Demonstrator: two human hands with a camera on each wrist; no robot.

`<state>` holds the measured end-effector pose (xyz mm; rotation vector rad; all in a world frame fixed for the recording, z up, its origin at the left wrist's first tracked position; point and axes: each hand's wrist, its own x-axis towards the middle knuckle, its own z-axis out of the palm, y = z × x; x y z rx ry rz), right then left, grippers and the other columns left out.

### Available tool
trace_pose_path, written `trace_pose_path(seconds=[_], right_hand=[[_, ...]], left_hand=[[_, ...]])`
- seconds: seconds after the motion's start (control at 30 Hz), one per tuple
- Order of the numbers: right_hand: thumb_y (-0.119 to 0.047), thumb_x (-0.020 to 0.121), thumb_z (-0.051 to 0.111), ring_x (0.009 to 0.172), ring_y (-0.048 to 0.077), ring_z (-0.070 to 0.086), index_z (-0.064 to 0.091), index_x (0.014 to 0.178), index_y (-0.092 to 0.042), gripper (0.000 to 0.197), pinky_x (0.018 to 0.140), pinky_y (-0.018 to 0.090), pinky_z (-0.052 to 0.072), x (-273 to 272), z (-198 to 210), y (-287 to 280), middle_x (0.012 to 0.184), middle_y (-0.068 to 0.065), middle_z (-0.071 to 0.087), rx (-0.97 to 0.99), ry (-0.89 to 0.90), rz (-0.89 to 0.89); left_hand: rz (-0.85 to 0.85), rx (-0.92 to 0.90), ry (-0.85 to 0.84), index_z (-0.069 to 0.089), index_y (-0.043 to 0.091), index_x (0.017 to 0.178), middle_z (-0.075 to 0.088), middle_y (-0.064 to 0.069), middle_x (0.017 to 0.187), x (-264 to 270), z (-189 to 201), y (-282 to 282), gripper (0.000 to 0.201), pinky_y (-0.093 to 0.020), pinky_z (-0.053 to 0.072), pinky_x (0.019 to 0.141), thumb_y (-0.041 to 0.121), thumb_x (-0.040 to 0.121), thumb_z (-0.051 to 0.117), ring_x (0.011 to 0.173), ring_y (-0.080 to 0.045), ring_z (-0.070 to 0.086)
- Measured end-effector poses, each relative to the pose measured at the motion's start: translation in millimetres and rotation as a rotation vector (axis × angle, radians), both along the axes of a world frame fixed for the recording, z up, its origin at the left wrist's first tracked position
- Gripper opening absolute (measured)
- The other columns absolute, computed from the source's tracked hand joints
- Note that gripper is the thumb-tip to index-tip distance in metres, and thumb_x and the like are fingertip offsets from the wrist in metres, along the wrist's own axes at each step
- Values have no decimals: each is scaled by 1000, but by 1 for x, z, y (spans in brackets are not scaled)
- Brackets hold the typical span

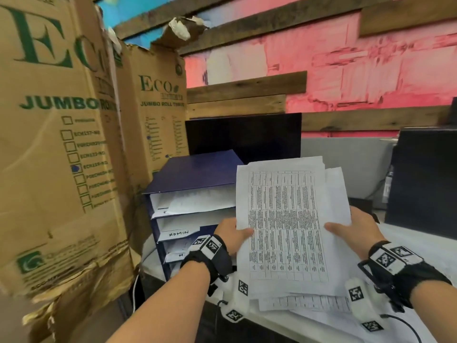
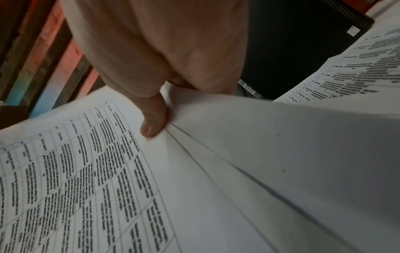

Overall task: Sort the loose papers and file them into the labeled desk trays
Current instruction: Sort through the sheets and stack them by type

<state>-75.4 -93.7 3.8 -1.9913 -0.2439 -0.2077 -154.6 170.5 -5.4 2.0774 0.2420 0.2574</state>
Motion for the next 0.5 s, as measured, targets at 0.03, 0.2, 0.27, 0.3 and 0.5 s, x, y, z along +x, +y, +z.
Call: trace_pose_path(seconds=[0.03, 0.2, 0.27, 0.3, 0.5], right_hand=[[-8, 82, 70, 95, 21, 55, 59, 120, -6, 39, 84, 31, 41, -1, -1, 2, 116, 10, 63, -14, 4, 7], [-7, 82, 70, 94, 20, 57, 60, 118, -6, 37, 83, 30, 42, 0, -2, 11, 117, 11, 64, -28, 16, 39], [-7, 82, 69, 94, 19, 56, 60, 119, -5, 38, 84, 29, 42, -1, 0, 15, 117, 11, 64, -41, 4, 38], [-6, 83, 69, 94, 19, 55, 59, 119, -4, 38, 84, 28, 41, -1, 1, 16, 117, 12, 64, -46, -2, 33], [-6, 82, 70, 91, 19, 54, 60, 117, -2, 37, 81, 27, 40, 1, 0, 16, 116, 14, 64, -70, -10, 6]], left_hand=[[34, 7, -18, 63, 7, 113, 68, -2, 108, 0, -4, 2, 29, -30, 53, 85, 21, 88, 65, 95, -18, 65], [173, -43, -190, 45, 26, 113, 64, 4, 113, -7, -7, -1, 37, -31, 55, 86, 10, 87, 66, 98, -14, 64], [169, 28, -215, 38, 26, 110, 64, 5, 108, -9, -6, -3, 38, -16, 52, 69, 9, 89, 63, 87, -10, 64], [179, 67, -220, 35, 25, 111, 64, 3, 107, -9, -4, -3, 39, -13, 49, 65, 10, 89, 63, 84, -11, 63], [176, 189, 7, 13, 32, 146, 52, -9, 122, -1, 10, 10, 91, -35, 58, 70, 44, 78, 71, 88, -24, 65]])
